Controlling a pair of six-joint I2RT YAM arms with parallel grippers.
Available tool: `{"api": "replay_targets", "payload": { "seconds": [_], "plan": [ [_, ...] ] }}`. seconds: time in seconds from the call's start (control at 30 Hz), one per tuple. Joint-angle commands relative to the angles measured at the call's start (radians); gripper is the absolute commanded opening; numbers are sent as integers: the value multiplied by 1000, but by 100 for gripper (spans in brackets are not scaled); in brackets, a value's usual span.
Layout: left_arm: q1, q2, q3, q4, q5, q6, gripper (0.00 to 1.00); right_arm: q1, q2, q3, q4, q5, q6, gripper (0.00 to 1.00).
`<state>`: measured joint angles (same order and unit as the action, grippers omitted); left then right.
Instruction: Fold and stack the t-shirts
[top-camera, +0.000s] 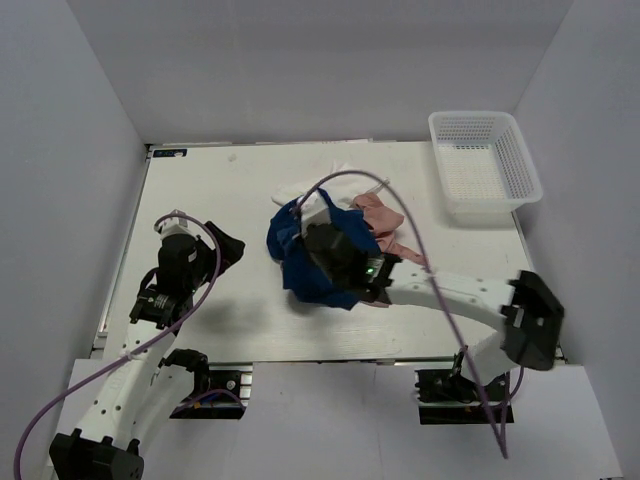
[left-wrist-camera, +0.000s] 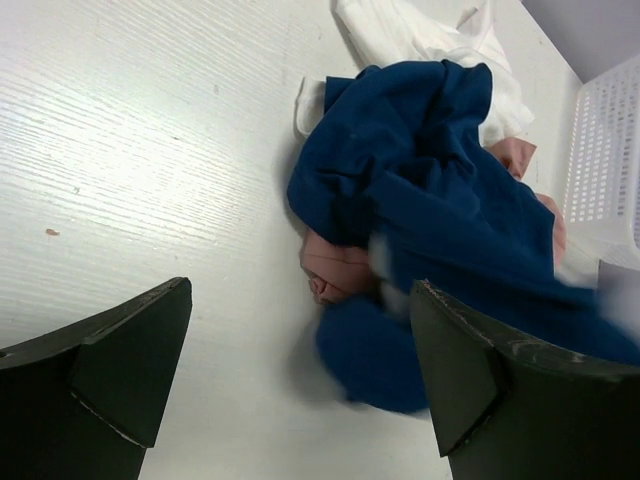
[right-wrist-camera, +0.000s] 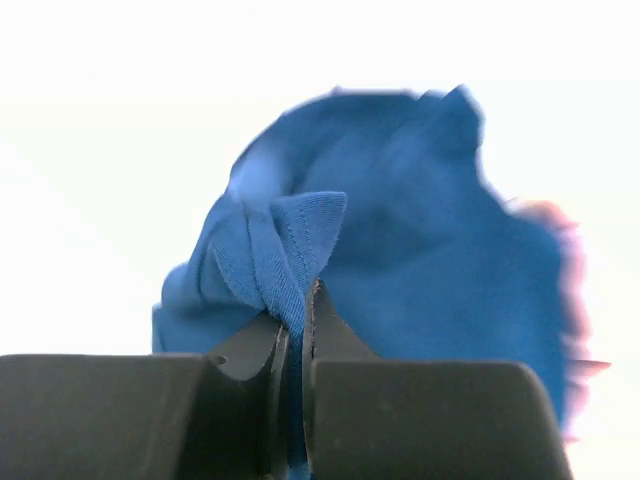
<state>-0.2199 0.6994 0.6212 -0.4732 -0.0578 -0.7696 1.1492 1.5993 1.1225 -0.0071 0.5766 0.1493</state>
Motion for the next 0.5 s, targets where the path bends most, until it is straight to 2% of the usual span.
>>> {"api": "replay_targets", "payload": {
  "seconds": [0.0,0.03,0.17,0.27,0.3,0.37,0.4,0.47],
  "plan": [
    [-1,-17,18,-30,-47,-11,100,-25,-196,63,36,233,-22,0],
    [-1,-17,29,-30,-47,-11,100,-29,-255,81,36,314,-36,0],
    [-1,6,29,-12,-34,-11,100,-91,-309,161,85,462,-210,0],
    [-1,48,29,2,-13,-11,100,-157,-315,273,125,459,-327,0],
    [-1,60,40,25,-2,-11,100,-170,-306,377,125,454,-368,0],
    [-1,96,49,44,10,-11,100,-226,-276,449,125,451,-396,0],
    [-1,109,49,65,28,-2,100,-239,-253,541,165,450,-481,0],
    [-1,144,49,83,47,-2,100,-299,-211,626,202,491,-543,0]
  ]
}}
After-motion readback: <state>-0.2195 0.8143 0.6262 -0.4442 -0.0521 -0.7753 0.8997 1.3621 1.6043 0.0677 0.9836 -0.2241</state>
